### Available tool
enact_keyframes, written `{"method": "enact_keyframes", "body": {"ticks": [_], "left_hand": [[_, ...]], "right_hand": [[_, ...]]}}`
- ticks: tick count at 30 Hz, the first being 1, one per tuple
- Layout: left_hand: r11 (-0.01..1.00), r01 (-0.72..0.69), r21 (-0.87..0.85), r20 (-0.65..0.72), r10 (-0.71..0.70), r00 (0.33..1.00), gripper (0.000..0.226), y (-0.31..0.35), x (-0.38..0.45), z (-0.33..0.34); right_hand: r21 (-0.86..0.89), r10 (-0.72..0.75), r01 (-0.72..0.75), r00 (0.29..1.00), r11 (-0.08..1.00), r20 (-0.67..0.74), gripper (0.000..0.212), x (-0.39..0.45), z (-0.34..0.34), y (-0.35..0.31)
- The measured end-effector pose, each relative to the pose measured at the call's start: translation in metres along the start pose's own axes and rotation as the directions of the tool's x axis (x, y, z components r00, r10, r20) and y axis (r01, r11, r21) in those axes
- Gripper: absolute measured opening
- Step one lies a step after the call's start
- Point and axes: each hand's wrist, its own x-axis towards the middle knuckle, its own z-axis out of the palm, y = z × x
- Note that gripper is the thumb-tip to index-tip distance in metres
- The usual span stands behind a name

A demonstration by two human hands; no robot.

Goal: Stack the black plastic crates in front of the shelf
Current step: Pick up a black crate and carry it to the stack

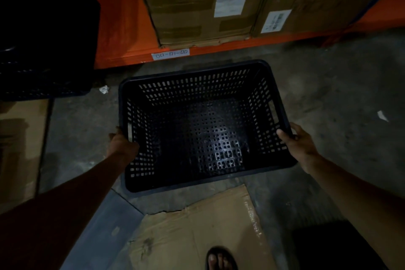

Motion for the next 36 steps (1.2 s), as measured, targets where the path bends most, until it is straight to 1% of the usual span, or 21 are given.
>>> {"method": "enact_keyframes", "body": {"ticks": [2,3,5,7,8,9,11,12,15,17,19,22,25,27,29,30,31,32,34,35,36], "left_hand": [[1.0,-0.01,0.013,0.035,0.009,0.999,0.093,0.005,-0.015,0.004],[0.999,-0.034,0.03,0.024,0.033,0.999,0.097,0.008,-0.025,0.007],[0.99,-0.105,0.091,0.002,0.105,0.994,0.098,0.012,-0.05,0.012],[0.968,-0.188,0.167,0.036,0.184,0.982,0.092,0.016,-0.079,0.017],[0.958,-0.223,0.181,0.072,0.213,0.974,0.09,0.018,-0.089,0.022],[0.943,-0.272,0.189,0.139,0.249,0.959,0.086,0.022,-0.112,0.025],[0.924,-0.332,0.188,0.253,0.281,0.926,0.079,0.026,-0.14,0.035],[0.916,-0.361,0.174,0.302,0.3,0.905,0.075,0.029,-0.156,0.038],[0.899,-0.428,0.095,0.433,0.35,0.831,0.066,0.031,-0.216,0.045],[0.893,-0.448,0.039,0.515,0.366,0.775,0.066,0.026,-0.256,0.051],[0.87,-0.491,0.044,0.591,0.373,0.715,0.073,0.023,-0.293,0.062],[0.861,-0.503,0.076,0.623,0.353,0.698,0.077,0.022,-0.323,0.077],[0.827,-0.551,0.114,0.657,0.353,0.666,0.076,0.025,-0.367,0.106],[0.792,-0.598,0.121,0.689,0.367,0.625,0.073,0.031,-0.399,0.134],[0.779,-0.62,0.096,0.731,0.367,0.575,0.07,0.039,-0.424,0.166],[0.775,-0.625,0.086,0.745,0.366,0.557,0.069,0.043,-0.431,0.175],[0.761,-0.643,0.09,0.753,0.371,0.544,0.068,0.049,-0.439,0.195],[0.752,-0.652,0.096,0.75,0.376,0.545,0.067,0.056,-0.443,0.207],[0.722,-0.686,0.091,0.75,0.403,0.524,0.062,0.068,-0.454,0.25],[0.696,-0.711,0.101,0.754,0.413,0.511,0.061,0.075,-0.459,0.273],[0.682,-0.721,0.122,0.752,0.411,0.516,0.063,0.082,-0.461,0.29]], "right_hand": [[-0.043,-0.005,0.009,0.997,0.999,0.078,0.056,-0.013,-0.005,-0.001],[-0.068,0.0,0.007,0.996,0.998,0.09,0.061,-0.021,-0.007,0.0],[-0.089,-0.019,0.024,0.998,0.996,0.061,0.066,-0.042,-0.011,0.004],[-0.067,-0.045,0.047,0.998,0.997,0.034,0.066,-0.068,-0.017,0.01],[-0.071,-0.046,0.049,0.998,0.996,0.036,0.066,-0.075,-0.018,0.013],[-0.081,-0.027,0.029,0.999,0.996,0.02,0.066,-0.097,-0.029,0.019],[-0.091,-0.035,0.034,0.999,0.995,-0.002,0.064,-0.122,-0.035,0.028],[-0.055,-0.051,0.05,0.999,0.997,-0.018,0.062,-0.14,-0.042,0.031],[0.153,-0.065,0.074,0.996,0.985,-0.067,0.05,-0.211,-0.075,0.05],[0.178,-0.003,0.024,0.993,0.984,-0.118,0.049,-0.259,-0.099,0.074],[0.188,0.111,-0.078,0.978,0.979,-0.175,0.048,-0.309,-0.125,0.108],[0.182,0.208,-0.171,0.955,0.968,-0.21,0.033,-0.363,-0.146,0.157],[0.174,0.306,-0.258,0.879,0.95,-0.367,0.027,-0.417,-0.175,0.223],[0.231,0.431,-0.365,0.797,0.902,-0.423,0.029,-0.447,-0.196,0.277],[0.268,0.57,-0.503,0.723,0.822,-0.391,0.033,-0.469,-0.212,0.328],[0.283,0.617,-0.549,0.69,0.787,-0.377,0.036,-0.476,-0.216,0.346],[0.312,0.658,-0.58,0.65,0.752,-0.379,0.041,-0.48,-0.224,0.369],[0.352,0.698,-0.603,0.611,0.716,-0.374,0.048,-0.483,-0.23,0.383],[0.454,0.76,-0.61,0.534,0.649,-0.369,0.066,-0.484,-0.243,0.418],[0.521,0.787,-0.592,0.505,0.615,-0.354,0.074,-0.482,-0.249,0.435],[0.59,0.813,-0.568,0.484,0.574,-0.325,0.081,-0.478,-0.252,0.447]]}}
